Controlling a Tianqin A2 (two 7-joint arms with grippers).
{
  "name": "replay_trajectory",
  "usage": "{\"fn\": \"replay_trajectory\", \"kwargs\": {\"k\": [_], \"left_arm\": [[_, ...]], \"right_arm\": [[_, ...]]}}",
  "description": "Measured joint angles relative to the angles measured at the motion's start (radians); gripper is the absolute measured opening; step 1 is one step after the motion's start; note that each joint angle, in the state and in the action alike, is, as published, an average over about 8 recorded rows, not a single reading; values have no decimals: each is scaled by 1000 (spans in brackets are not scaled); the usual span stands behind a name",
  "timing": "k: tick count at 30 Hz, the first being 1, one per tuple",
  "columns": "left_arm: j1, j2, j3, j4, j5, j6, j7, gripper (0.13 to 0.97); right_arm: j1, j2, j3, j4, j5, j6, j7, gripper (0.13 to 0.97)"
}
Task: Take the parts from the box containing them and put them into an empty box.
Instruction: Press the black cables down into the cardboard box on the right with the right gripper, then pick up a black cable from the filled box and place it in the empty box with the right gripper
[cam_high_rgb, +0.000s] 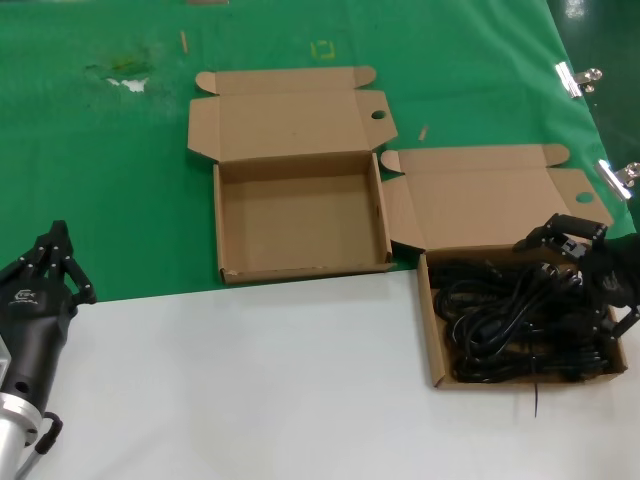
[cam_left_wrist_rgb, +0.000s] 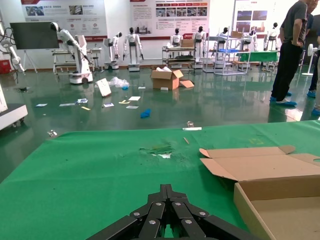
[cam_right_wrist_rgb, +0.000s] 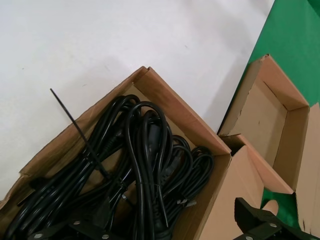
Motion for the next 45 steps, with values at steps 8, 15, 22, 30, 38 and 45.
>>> {"fn": "replay_trajectory", "kwargs": {"k": [8, 15, 22, 30, 38, 45], "left_arm": [[0, 0, 0, 0, 0, 0, 0, 140], [0, 0, 0, 0, 0, 0, 0, 140], [0, 0, 0, 0, 0, 0, 0, 140], [0, 0, 0, 0, 0, 0, 0, 140], [0, 0, 0, 0, 0, 0, 0, 140], [0, 0, 0, 0, 0, 0, 0, 140]], "right_arm": [[-7, -14, 4, -13, 5, 17, -3, 782], [-1, -37, 1, -72, 2, 31, -35, 682], [4, -53, -2, -113, 1, 35, -67, 546], [8, -61, -3, -123, 2, 36, -74, 377], [7, -61, -2, -121, 3, 35, -70, 250], [0, -50, -1, -102, 1, 33, -48, 183]]}}
